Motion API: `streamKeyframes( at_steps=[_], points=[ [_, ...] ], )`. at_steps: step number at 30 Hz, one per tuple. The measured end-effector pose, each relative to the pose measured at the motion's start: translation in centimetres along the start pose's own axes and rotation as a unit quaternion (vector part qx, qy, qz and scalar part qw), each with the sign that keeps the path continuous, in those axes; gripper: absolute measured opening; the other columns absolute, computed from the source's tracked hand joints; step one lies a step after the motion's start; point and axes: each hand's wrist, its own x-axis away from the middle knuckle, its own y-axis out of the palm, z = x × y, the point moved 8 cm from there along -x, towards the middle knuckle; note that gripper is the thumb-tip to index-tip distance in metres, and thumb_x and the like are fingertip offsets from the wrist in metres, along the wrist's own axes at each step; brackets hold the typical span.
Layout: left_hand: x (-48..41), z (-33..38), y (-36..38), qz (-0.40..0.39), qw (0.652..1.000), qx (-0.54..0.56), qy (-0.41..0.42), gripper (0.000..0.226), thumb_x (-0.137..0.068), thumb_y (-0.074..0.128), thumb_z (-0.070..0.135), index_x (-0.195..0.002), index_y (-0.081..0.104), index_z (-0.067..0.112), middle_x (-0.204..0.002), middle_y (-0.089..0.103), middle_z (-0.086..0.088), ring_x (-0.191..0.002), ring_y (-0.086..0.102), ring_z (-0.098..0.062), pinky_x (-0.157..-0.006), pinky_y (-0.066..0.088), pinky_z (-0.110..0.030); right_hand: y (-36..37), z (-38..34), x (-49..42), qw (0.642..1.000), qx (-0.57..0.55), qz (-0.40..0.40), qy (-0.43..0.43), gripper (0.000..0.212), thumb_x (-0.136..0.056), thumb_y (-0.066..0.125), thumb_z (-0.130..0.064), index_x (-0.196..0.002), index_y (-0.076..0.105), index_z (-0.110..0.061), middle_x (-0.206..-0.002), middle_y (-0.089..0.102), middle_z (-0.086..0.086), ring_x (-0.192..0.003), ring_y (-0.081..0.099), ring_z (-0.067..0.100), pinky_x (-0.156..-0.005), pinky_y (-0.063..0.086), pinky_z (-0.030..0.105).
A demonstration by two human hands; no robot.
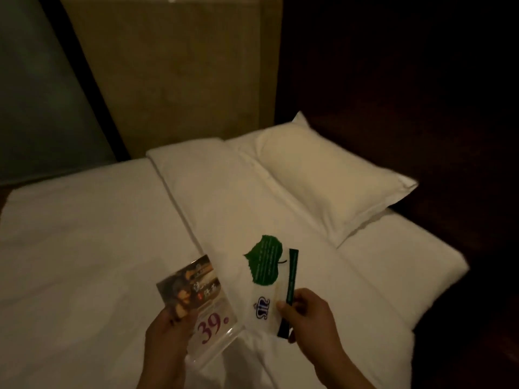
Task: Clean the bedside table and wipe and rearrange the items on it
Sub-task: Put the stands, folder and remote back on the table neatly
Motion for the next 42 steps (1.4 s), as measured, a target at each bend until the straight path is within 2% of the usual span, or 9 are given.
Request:
streamKeyframes(
  at_steps=[2,8,12,18,21,24,29,35,42],
  points=[
    [2.8,3.1,2.8,-0.024,0.999,-0.011,0.021,0.020,-0.084,0.067,-0.004,-0.090,0.074,0.014,-0.088,0.076,-0.017,-0.082,0.071,-0.038,-0.073,0.055,-0.045,-3.7,-3.0,2.4,1.000,-0.007,0.008,-0.017,0.007,-0.087,0.069,-0.018,-0.085,0.064,-0.013,-0.080,0.074,0.005,-0.068,0.070,0.019,-0.047,0.051,0.023],
    [11.8,9.6,11.3,-0.104,0.992,-0.041,0.066,0.015,-0.089,0.062,-0.001,-0.096,0.070,0.009,-0.094,0.075,-0.019,-0.086,0.070,-0.038,-0.077,0.056,-0.045,-14.1,-8.9,9.1,0.996,-0.015,0.071,-0.060,0.009,-0.088,0.067,-0.020,-0.088,0.063,-0.012,-0.085,0.073,0.004,-0.075,0.070,0.024,-0.053,0.057,0.032],
    [16.7,11.2,15.1,-0.145,0.986,-0.048,0.071,0.013,-0.090,0.063,0.001,-0.097,0.070,0.009,-0.091,0.076,-0.017,-0.084,0.072,-0.036,-0.068,0.056,-0.039,-20.1,-9.5,13.4,0.991,-0.039,0.114,-0.062,0.008,-0.089,0.067,-0.021,-0.089,0.063,-0.013,-0.085,0.074,0.002,-0.075,0.072,0.021,-0.054,0.059,0.033],
    [22.8,10.6,21.5,-0.215,0.971,-0.087,0.060,0.016,-0.090,0.063,0.001,-0.100,0.072,0.010,-0.094,0.076,-0.016,-0.088,0.071,-0.036,-0.081,0.058,-0.050,-28.4,-7.2,19.0,0.979,-0.077,0.187,-0.015,0.007,-0.089,0.069,-0.018,-0.091,0.065,-0.012,-0.085,0.076,0.003,-0.074,0.072,0.023,-0.057,0.060,0.037],
    [25.5,10.4,24.9,-0.240,0.964,-0.097,0.066,0.013,-0.089,0.064,-0.001,-0.097,0.071,0.008,-0.096,0.074,-0.023,-0.090,0.070,-0.040,-0.083,0.055,-0.053,-31.9,-6.3,21.7,0.970,-0.095,0.222,-0.005,0.003,-0.089,0.068,-0.018,-0.087,0.066,-0.018,-0.079,0.075,0.002,-0.066,0.071,0.019,-0.048,0.054,0.029],
    [28.1,9.9,28.4,-0.268,0.956,-0.098,0.062,0.015,-0.090,0.061,-0.002,-0.101,0.069,0.004,-0.099,0.072,-0.024,-0.094,0.068,-0.042,-0.087,0.053,-0.055,-35.5,-5.4,23.7,0.963,-0.080,0.258,0.000,0.006,-0.089,0.068,-0.020,-0.084,0.065,-0.020,-0.081,0.074,-0.001,-0.070,0.070,0.008,-0.051,0.048,0.017],
    [32.3,9.8,32.6,-0.317,0.939,-0.114,0.071,0.015,-0.091,0.060,-0.002,-0.101,0.068,0.006,-0.101,0.071,-0.025,-0.098,0.067,-0.043,-0.093,0.051,-0.061,-40.0,-4.2,26.0,0.955,-0.083,0.283,0.008,0.009,-0.092,0.065,-0.023,-0.088,0.060,-0.017,-0.090,0.075,0.000,-0.083,0.072,0.010,-0.056,0.050,0.022],
    [32.8,8.8,36.9,-0.362,0.919,-0.140,0.064,0.014,-0.090,0.064,0.004,-0.099,0.071,0.010,-0.095,0.075,-0.018,-0.094,0.069,-0.041,-0.087,0.054,-0.056,-43.7,-3.3,27.0,0.938,-0.100,0.332,0.012,0.009,-0.094,0.063,-0.020,-0.091,0.060,-0.012,-0.096,0.074,0.001,-0.088,0.071,0.014,-0.058,0.050,0.022],
    [30.8,8.2,42.8,-0.426,0.886,-0.178,0.049,0.015,-0.091,0.063,0.007,-0.097,0.072,0.016,-0.099,0.075,-0.012,-0.097,0.069,-0.035,-0.090,0.054,-0.056,-45.1,-3.4,26.0,0.911,-0.105,0.397,0.030,0.008,-0.094,0.063,-0.019,-0.093,0.061,-0.011,-0.093,0.072,-0.001,-0.076,0.070,0.011,-0.051,0.052,0.024]
  ],
)
